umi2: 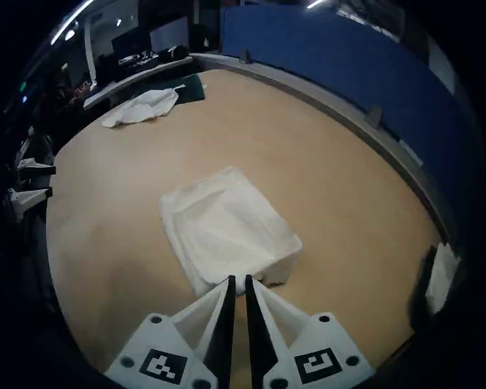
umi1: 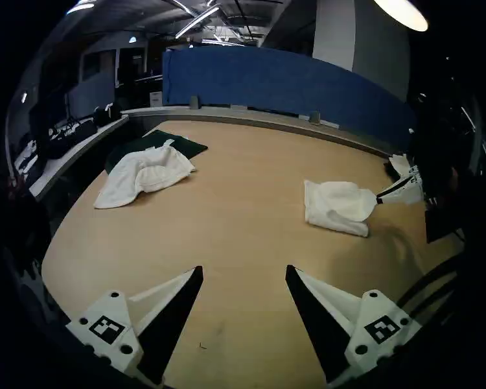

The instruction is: Fold towel

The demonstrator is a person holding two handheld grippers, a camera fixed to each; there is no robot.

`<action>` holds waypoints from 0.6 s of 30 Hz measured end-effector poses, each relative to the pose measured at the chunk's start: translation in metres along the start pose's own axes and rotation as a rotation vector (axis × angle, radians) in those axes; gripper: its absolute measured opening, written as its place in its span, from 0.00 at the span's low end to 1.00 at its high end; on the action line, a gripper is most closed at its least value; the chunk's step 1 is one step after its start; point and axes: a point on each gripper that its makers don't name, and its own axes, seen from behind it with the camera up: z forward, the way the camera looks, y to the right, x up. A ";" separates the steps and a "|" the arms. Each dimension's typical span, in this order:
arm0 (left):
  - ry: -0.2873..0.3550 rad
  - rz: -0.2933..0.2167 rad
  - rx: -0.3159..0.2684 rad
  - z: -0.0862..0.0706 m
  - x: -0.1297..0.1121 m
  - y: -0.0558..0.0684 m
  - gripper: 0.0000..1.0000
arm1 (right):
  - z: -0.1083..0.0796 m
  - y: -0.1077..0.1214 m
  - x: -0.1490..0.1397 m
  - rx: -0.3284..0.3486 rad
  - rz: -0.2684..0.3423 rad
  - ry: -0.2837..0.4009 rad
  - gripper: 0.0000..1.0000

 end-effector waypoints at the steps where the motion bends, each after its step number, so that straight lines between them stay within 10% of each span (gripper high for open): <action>1: 0.000 -0.001 0.000 0.000 0.000 0.000 0.95 | 0.001 0.000 0.005 0.000 -0.007 0.003 0.11; 18: 0.011 -0.028 0.005 -0.002 0.003 -0.002 0.95 | 0.064 -0.008 0.099 0.024 -0.077 0.030 0.11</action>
